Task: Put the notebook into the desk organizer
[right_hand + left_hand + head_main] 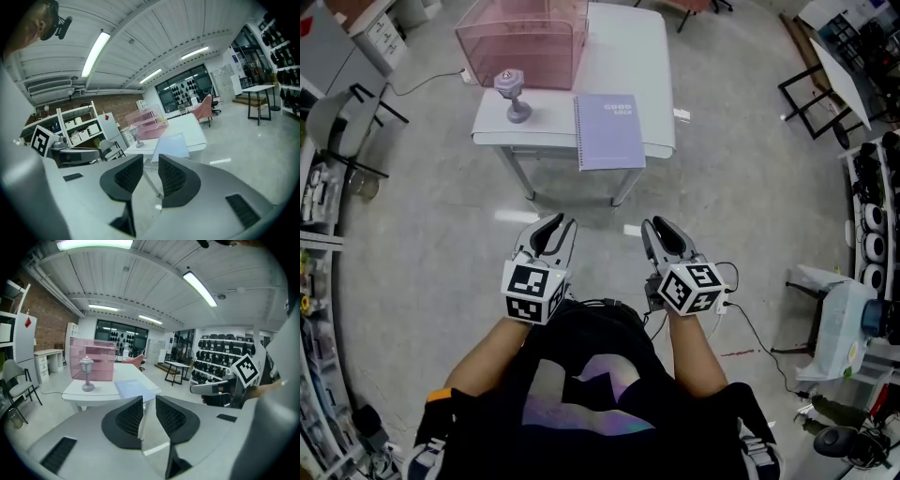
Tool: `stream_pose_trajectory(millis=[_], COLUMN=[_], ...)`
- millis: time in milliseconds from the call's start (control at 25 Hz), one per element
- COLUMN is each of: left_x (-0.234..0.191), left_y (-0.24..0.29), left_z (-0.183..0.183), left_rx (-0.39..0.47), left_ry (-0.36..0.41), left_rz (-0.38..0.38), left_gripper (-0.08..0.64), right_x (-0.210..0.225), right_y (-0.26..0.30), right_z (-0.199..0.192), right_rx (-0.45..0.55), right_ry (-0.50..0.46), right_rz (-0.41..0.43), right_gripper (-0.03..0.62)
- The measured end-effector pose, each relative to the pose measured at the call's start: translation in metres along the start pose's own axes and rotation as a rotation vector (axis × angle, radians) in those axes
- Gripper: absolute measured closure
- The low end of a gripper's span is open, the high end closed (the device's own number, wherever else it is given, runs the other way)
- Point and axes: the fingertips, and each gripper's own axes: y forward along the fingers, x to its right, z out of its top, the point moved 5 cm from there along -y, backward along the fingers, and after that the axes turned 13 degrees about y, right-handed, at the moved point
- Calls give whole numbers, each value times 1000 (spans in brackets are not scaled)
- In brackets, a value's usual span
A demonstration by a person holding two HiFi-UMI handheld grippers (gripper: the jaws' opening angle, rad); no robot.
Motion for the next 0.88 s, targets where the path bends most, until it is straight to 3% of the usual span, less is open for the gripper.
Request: stream_pose_trajectory(millis=[360,560,880], left_x=[-44,-61,-83], left_y=[48,94,166], left_z=[-4,-9,-19], left_rx=[-58,-104,-209], left_ry=[-79,-71,-165], left_rz=[-100,-70,-58], left_gripper=[402,377,354], right_x=[26,66,124], right_y=[45,80,150], right_z=[21,31,40], right_rx=[3,-18,-117], right_ry=[125,203,313], right_rz=[-41,-35,-39], right_gripper=[425,390,363])
